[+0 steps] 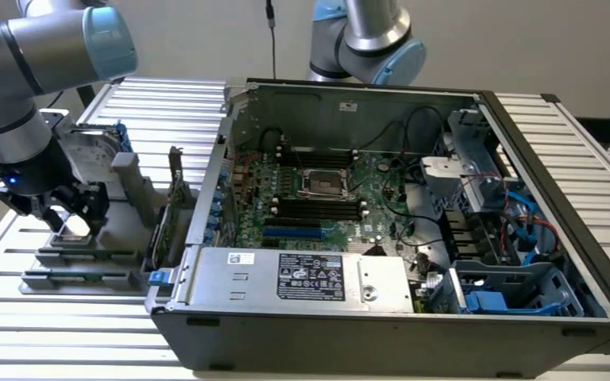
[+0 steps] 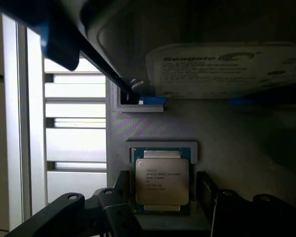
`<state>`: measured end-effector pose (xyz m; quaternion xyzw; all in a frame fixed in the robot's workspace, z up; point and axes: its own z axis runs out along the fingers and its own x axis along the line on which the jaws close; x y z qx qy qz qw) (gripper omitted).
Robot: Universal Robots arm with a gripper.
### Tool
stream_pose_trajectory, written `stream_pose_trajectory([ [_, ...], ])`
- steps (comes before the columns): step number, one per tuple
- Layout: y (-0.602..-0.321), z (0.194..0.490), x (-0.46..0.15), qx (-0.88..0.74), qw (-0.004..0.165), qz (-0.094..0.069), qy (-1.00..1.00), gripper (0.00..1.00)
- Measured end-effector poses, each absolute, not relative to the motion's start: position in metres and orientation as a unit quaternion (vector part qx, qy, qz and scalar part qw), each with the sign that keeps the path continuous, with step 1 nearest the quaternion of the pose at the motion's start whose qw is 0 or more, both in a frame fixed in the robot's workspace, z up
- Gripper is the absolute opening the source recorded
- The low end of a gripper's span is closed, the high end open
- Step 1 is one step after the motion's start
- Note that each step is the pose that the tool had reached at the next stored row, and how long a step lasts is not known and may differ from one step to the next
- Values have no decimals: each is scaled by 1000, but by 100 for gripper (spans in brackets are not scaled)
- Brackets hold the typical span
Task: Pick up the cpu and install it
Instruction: 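Pick up the cpu and move it towards the insertion slot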
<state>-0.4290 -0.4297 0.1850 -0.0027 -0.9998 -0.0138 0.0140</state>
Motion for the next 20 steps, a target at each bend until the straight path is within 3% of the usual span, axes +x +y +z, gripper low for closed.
stream_pose_trajectory([
  [6,-430,185,-429,-2,14,-14,-1000,65],
  [11,-430,185,-429,-2,14,-14,-1000,55],
  [20,-430,185,-429,-2,14,-14,-1000,55],
])
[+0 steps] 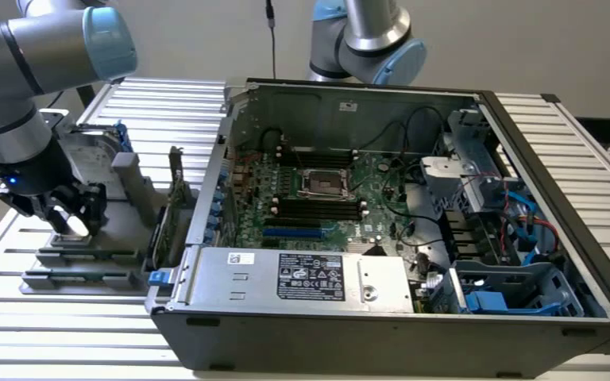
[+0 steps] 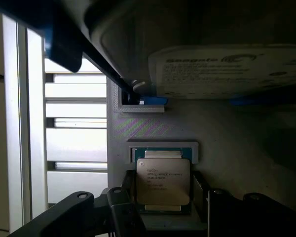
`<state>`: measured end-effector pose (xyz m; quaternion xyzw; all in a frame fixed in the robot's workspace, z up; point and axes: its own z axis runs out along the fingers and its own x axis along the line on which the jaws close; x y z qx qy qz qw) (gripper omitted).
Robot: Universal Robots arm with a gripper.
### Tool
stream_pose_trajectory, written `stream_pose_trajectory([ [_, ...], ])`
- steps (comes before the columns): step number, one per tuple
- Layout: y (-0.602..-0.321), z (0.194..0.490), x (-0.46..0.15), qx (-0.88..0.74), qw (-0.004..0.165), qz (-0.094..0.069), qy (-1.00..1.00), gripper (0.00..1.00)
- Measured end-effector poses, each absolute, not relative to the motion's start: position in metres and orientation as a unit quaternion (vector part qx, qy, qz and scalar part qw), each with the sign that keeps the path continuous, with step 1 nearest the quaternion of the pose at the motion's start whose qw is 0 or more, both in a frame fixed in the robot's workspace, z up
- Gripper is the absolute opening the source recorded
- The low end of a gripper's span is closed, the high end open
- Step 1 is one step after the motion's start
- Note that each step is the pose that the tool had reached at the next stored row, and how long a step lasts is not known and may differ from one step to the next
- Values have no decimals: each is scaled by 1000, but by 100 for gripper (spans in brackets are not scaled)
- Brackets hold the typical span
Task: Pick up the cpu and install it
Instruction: 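Pick up the cpu and move it towards the insertion slot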
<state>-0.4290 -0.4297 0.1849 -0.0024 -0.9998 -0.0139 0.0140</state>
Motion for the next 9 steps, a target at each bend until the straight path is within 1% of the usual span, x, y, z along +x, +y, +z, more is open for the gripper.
stream_pose_trajectory([
  [6,-430,193,-429,-2,14,-14,-1000,55],
  [9,-430,205,-429,-2,14,-14,-1000,55],
])
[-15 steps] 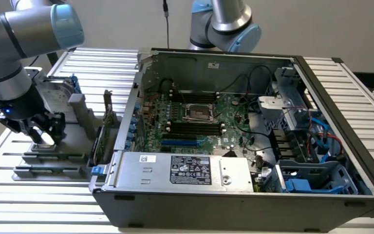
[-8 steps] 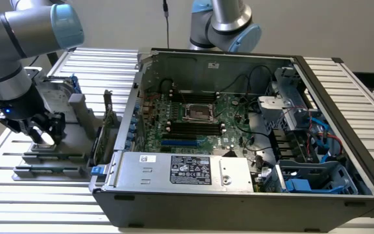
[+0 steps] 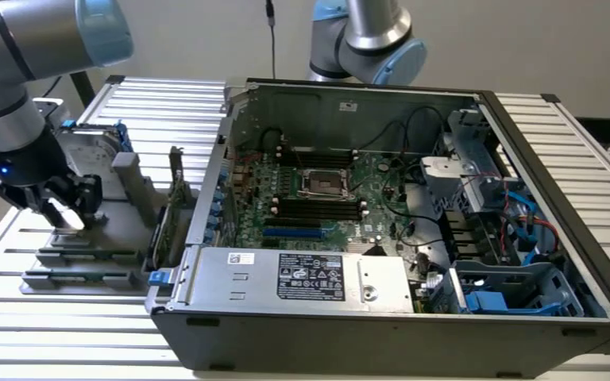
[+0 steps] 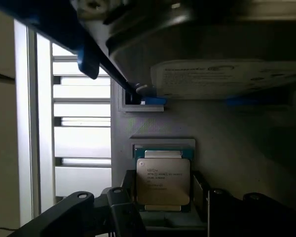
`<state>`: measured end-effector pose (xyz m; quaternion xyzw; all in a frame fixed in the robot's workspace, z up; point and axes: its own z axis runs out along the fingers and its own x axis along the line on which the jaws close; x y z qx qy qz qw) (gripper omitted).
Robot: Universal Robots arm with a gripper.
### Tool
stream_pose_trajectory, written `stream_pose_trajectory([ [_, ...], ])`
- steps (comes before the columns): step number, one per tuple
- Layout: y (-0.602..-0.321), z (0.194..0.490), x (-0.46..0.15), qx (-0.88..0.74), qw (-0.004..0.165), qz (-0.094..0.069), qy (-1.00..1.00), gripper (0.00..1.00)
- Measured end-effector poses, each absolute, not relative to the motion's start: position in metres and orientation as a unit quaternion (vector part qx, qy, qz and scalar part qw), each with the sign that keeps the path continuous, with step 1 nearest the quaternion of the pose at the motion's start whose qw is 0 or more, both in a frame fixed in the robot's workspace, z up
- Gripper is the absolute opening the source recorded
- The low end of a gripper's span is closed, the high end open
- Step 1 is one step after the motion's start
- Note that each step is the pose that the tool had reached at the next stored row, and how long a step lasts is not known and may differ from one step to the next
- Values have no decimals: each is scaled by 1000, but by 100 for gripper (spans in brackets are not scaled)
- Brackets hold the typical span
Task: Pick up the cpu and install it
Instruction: 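Pick up the cpu and move it towards the insertion slot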
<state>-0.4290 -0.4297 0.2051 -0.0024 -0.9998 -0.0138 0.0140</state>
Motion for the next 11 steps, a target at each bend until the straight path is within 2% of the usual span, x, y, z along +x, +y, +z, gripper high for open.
stream_pose_trajectory([
  [11,-430,255,-425,-2,14,-14,-1000,55],
])
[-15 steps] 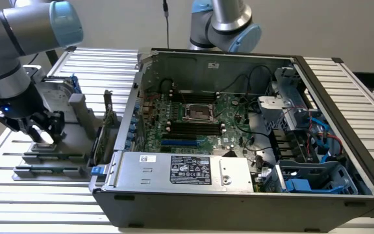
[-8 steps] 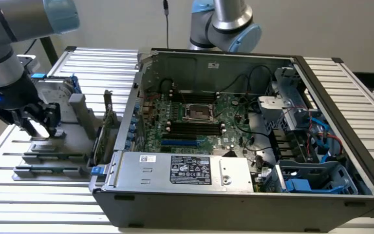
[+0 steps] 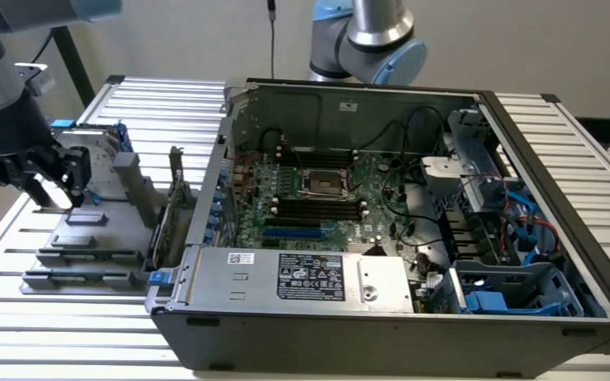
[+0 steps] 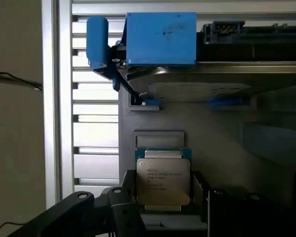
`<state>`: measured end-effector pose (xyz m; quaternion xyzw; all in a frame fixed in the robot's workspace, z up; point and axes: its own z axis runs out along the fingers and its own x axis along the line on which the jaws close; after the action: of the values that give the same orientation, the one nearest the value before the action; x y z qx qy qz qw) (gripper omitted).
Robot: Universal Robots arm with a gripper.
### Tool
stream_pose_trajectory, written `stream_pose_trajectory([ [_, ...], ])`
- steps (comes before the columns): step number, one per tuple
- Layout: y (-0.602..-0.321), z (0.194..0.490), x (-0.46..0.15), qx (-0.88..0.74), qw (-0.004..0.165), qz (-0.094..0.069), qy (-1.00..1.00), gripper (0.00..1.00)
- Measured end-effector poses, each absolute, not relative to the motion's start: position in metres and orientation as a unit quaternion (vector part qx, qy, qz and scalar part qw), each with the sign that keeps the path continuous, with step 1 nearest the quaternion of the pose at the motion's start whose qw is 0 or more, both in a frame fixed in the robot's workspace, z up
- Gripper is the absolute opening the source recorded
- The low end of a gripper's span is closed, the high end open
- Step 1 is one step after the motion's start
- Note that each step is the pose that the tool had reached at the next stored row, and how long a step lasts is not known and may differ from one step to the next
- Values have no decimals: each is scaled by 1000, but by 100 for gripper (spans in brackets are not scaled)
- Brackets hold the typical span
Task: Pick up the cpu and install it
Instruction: 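Pick up the cpu and move it towards the insertion slot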
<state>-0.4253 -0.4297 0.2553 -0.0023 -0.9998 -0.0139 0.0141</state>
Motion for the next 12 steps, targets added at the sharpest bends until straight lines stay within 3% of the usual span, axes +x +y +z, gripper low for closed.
stream_pose_trajectory([
  [12,-430,310,-406,-2,14,-14,-1000,55],
])
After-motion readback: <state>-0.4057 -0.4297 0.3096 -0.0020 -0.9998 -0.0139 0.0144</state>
